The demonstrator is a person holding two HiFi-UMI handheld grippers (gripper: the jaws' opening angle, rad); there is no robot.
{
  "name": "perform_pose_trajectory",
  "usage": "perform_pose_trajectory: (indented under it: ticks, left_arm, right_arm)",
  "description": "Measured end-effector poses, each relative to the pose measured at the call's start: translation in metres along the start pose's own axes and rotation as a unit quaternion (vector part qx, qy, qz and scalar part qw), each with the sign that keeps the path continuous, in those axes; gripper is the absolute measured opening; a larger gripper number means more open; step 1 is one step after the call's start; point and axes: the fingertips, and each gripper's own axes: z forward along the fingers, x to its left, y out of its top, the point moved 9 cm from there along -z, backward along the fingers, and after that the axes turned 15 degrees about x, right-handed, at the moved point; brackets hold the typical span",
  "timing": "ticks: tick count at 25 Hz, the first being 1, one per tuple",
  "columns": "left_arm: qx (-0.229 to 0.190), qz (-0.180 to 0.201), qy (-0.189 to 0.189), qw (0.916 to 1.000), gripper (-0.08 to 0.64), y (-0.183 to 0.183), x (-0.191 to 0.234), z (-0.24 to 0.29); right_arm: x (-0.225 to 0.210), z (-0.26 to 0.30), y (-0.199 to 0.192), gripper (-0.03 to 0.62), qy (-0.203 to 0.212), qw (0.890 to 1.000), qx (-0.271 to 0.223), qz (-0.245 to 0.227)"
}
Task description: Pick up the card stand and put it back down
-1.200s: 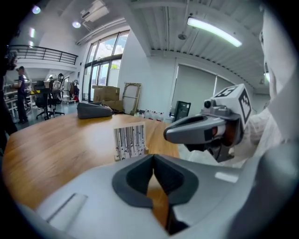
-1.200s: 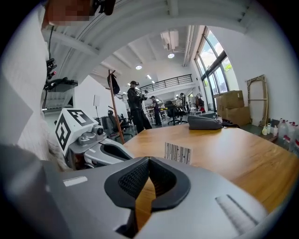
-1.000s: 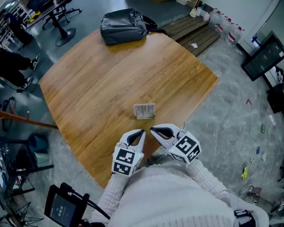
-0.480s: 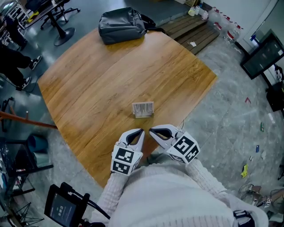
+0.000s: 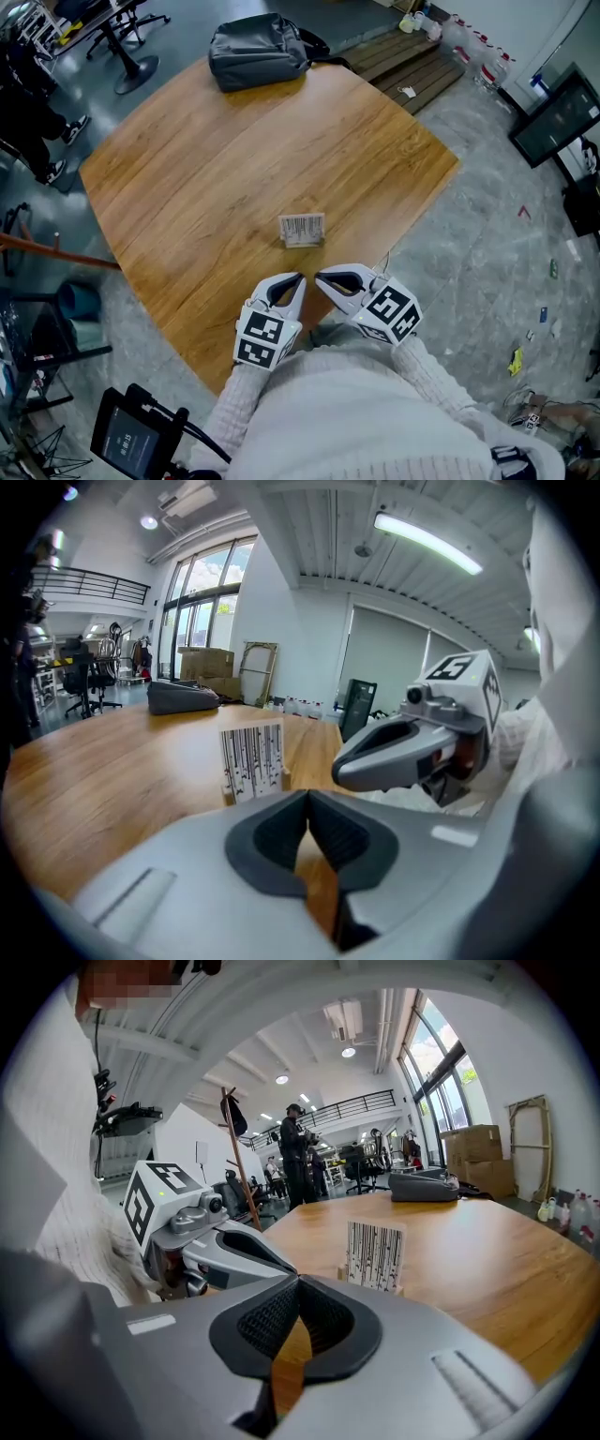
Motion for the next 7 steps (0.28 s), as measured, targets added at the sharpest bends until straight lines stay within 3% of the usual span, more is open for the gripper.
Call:
perform_pose_trajectory:
  ticks: [7]
  left_arm:
    - [0.01, 0.003, -0.009, 0.9999, 0.008, -0.0047, -0.0039, 0.0026]
  right_arm:
    - [-0.0003, 0.0018, -0.006, 0.0, 0.01, 1.0, 0.007, 0.009]
